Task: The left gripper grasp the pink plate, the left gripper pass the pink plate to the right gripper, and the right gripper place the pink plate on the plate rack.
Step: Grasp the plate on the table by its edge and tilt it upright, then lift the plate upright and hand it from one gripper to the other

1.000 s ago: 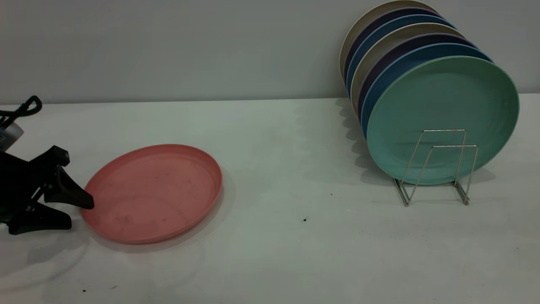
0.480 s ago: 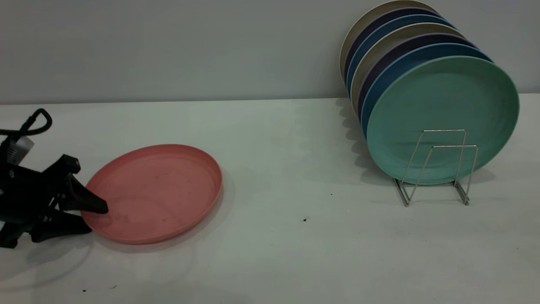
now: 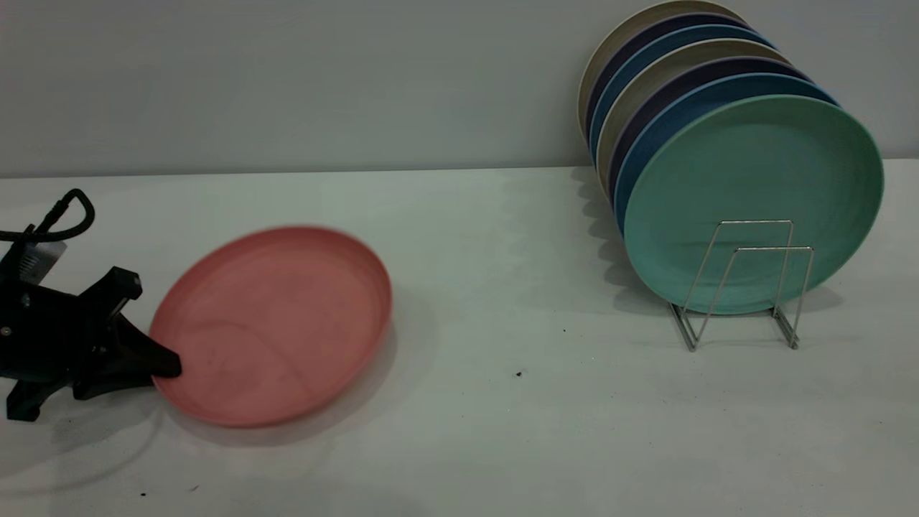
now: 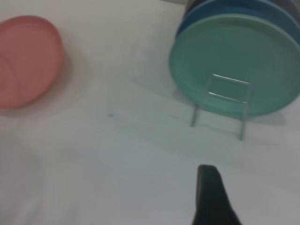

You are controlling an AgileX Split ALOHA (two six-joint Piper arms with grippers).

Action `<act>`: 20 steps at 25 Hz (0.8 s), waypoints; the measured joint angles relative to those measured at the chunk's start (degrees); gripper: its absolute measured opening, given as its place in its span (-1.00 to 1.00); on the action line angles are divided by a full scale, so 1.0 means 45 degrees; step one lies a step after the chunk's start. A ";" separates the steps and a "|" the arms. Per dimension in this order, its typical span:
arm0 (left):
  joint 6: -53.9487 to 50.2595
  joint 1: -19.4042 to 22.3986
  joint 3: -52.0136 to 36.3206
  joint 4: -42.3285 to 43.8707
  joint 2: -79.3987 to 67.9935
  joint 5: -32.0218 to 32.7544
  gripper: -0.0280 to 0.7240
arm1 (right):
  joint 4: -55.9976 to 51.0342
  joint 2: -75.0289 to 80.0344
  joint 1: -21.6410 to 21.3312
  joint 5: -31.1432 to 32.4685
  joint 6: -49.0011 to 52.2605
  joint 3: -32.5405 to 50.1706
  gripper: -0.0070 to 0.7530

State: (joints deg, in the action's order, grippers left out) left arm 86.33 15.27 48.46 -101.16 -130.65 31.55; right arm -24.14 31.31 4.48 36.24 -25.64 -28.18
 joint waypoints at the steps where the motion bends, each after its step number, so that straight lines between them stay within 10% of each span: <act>1: 0.0106 0.0000 0.0026 0.0000 0.0000 0.0086 -0.88 | -0.0255 0.0011 0.0000 0.0041 -0.0027 0.0000 0.26; 20: 0.1258 -0.1320 0.0696 0.0186 0.2476 0.0126 -0.89 | -1.3106 0.8052 0.0000 -0.1346 -1.1717 0.0000 0.26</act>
State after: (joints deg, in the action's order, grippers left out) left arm 91.99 9.33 51.60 -100.32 -119.51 32.12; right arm -83.12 67.54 4.48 30.18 -78.36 -28.18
